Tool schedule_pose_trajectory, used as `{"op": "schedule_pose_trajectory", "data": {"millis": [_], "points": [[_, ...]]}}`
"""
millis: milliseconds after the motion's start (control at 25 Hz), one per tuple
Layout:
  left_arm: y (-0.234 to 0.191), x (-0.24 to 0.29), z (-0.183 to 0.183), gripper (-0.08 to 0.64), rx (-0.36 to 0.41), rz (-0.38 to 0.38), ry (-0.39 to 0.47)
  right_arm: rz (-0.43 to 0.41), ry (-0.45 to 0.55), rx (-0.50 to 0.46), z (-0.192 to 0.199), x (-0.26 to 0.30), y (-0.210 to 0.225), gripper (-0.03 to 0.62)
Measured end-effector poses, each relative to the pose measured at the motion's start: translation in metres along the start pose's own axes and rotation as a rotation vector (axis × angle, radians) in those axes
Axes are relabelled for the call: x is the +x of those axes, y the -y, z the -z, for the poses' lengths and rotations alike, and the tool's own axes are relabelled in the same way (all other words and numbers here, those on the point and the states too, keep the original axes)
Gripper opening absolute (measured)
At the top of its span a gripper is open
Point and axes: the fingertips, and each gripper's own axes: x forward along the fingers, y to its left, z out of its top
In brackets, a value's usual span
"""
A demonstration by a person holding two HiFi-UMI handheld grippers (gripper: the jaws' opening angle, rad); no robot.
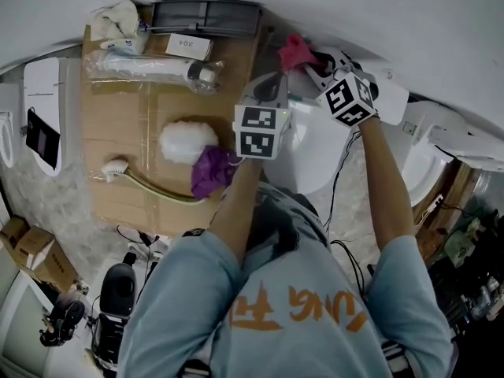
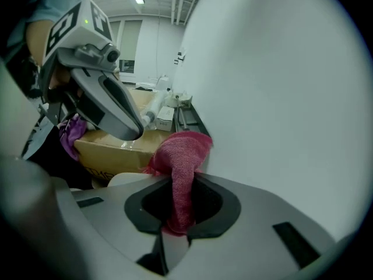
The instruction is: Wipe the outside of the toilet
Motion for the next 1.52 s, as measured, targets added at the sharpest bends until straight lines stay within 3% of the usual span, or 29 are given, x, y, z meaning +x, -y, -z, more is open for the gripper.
{"op": "schedule_pose_trajectory", "data": {"millis": [720, 1040, 1520], "points": [[0.025, -0.001, 0.007, 0.025, 0.054, 0.028, -0.039, 0.041, -0.034, 0.117, 0.058, -0.042, 0.022, 0.067], [0.031, -0.009, 0.011, 0.025, 0.077, 0.026, -0.045, 0.051, -0.028, 0.214, 0.085, -0.062, 0.033, 0.066], [0.045, -0.013, 0.014, 0.025, 0.121, 0.032, -0.05, 0.145, -0.059, 0.32, 0.13, -0.095, 0.049, 0.066]]}}
